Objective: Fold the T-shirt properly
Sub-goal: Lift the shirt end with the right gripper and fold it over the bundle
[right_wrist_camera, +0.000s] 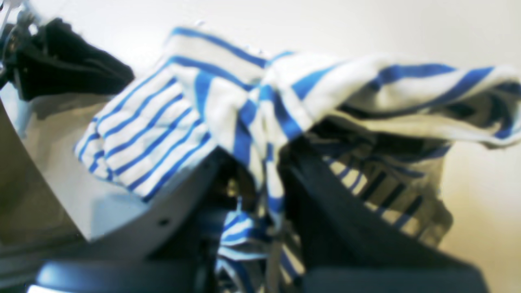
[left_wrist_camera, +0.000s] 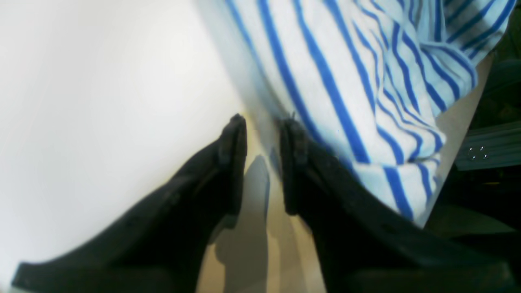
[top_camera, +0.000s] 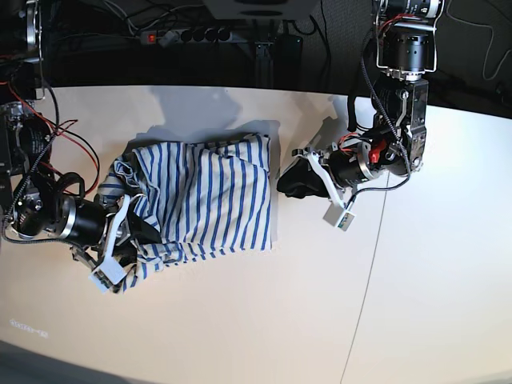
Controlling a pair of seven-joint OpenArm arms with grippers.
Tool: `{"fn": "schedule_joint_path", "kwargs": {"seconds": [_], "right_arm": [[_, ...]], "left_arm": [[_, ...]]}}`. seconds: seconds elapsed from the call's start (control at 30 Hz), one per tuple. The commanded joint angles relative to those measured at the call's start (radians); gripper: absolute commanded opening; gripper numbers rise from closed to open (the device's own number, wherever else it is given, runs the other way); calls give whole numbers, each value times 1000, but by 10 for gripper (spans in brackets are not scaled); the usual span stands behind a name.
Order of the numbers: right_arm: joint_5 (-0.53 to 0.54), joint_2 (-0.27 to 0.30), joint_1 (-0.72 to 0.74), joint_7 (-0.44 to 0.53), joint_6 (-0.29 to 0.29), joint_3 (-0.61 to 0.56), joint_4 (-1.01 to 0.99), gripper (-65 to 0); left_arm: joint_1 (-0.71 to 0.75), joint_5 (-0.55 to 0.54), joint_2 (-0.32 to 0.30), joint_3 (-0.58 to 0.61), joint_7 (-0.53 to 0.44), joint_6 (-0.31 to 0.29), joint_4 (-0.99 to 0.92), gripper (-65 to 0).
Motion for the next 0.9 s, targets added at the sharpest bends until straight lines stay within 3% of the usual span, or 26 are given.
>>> {"fn": "schedule_joint_path", "kwargs": {"seconds": [0.0, 0.27, 0.87], "right_arm": [[3, -2, 40, 22, 70, -24, 16, -650], [-117, -94, 114, -24, 67, -284, 16, -650], [-87, -205, 113, -86, 67, -419, 19, -650]], "left_arm": [[-2, 53, 3, 2, 43, 5, -4, -461], [-2, 52, 27, 2, 4, 5, -67, -460], [-13, 53, 41, 2, -18, 5, -78, -461]]}}
